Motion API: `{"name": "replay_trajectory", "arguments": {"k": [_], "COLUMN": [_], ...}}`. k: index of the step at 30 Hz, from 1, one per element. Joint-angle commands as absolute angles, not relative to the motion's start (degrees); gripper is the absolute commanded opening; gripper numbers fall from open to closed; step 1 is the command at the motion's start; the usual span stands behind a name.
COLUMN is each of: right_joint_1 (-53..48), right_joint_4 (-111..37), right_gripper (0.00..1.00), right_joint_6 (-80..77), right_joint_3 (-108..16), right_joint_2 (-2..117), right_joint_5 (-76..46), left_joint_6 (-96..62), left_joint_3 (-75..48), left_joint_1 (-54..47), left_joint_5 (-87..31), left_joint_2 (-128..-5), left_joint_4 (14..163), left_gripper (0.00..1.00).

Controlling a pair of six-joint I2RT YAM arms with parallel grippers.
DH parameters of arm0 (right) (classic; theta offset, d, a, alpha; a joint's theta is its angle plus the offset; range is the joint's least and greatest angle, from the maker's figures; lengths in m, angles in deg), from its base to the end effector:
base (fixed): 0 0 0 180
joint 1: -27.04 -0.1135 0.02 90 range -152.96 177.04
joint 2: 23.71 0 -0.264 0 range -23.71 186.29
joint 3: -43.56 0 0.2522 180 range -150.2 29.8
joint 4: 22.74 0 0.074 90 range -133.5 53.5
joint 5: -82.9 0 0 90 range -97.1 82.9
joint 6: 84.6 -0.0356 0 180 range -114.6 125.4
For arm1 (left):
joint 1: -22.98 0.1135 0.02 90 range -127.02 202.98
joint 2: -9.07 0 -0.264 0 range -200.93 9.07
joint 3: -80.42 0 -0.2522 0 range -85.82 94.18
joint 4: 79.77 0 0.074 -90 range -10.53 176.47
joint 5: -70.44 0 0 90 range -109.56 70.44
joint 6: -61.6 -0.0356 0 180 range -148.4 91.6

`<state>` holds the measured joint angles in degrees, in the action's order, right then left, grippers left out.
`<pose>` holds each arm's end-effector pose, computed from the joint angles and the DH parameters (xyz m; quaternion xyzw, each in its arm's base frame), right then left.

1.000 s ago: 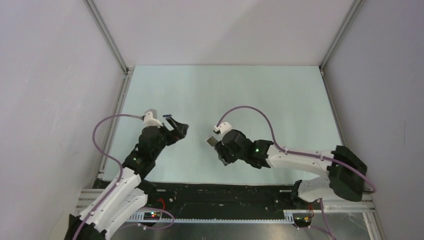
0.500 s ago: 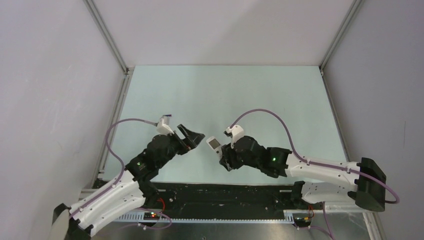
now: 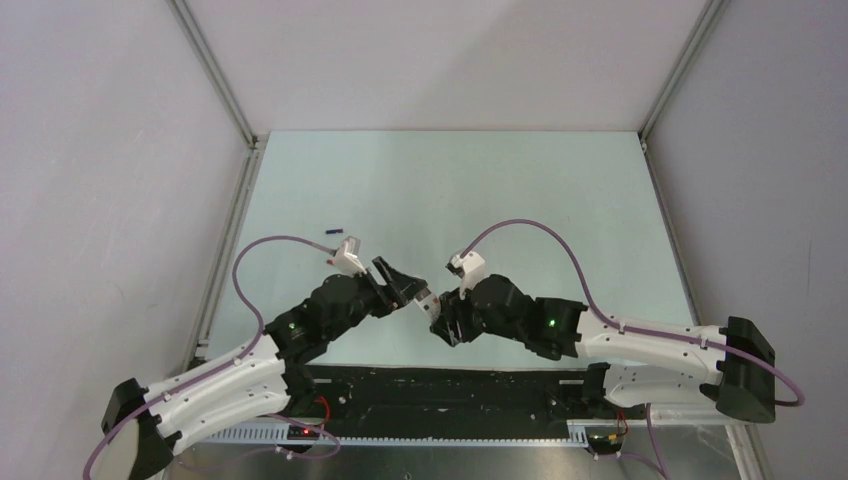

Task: Load the batteries into the remote control
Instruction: Adjust the remote control.

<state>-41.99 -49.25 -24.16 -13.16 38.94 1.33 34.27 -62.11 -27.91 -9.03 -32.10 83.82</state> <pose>0.0914 0.2239 0.2633 -0.2619 0.8347 0.3220 0.3620 0.1156 -0.1319 0.2335 -0.1360 0.8065 -0.4360 0.3754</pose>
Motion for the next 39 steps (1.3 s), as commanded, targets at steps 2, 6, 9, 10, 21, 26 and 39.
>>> {"name": "replay_trajectory", "arguments": {"k": [2,6,9,10,21,26,39], "right_joint_1": [-43.1,-43.7,-44.2,-44.4,-48.9,-47.1,-35.5], "right_joint_4": [-45.3,-45.2,-45.7,-45.8,-44.5,-39.2,-21.2], "right_gripper": [0.0,0.0,0.0,0.0,0.75,0.89,0.86], "right_joint_6": [-24.9,-24.8,-24.3,-24.2,-23.4,-26.5,-40.2], "right_joint_3": [-13.2,-13.3,-13.2,-13.2,-12.8,-7.3,8.3], "right_joint_2": [38.1,38.3,38.3,38.3,33.5,24.7,10.9], "right_joint_5": [1.8,2.9,3.4,3.8,9.7,8.0,-12.1], "left_joint_6": [35.6,36.2,36.6,36.7,35.4,34.0,32.8], "left_joint_3": [-59.9,-60.6,-61.0,-61.1,-64.2,-67.2,-71.3], "left_joint_1": [-29.1,-29.8,-29.9,-30.0,-30.1,-30.1,-30.1], "left_joint_5": [-8.2,-7.9,-7.4,-7.3,-9.8,-11.2,-15.2], "left_joint_2": [-33.4,-33.8,-33.5,-33.4,-30.4,-26.0,-25.1], "left_joint_4": [88.3,89.3,89.5,89.5,95.7,100.4,116.4], "left_gripper": [0.71,0.49,0.36,0.29,0.0,0.0,0.0]}}
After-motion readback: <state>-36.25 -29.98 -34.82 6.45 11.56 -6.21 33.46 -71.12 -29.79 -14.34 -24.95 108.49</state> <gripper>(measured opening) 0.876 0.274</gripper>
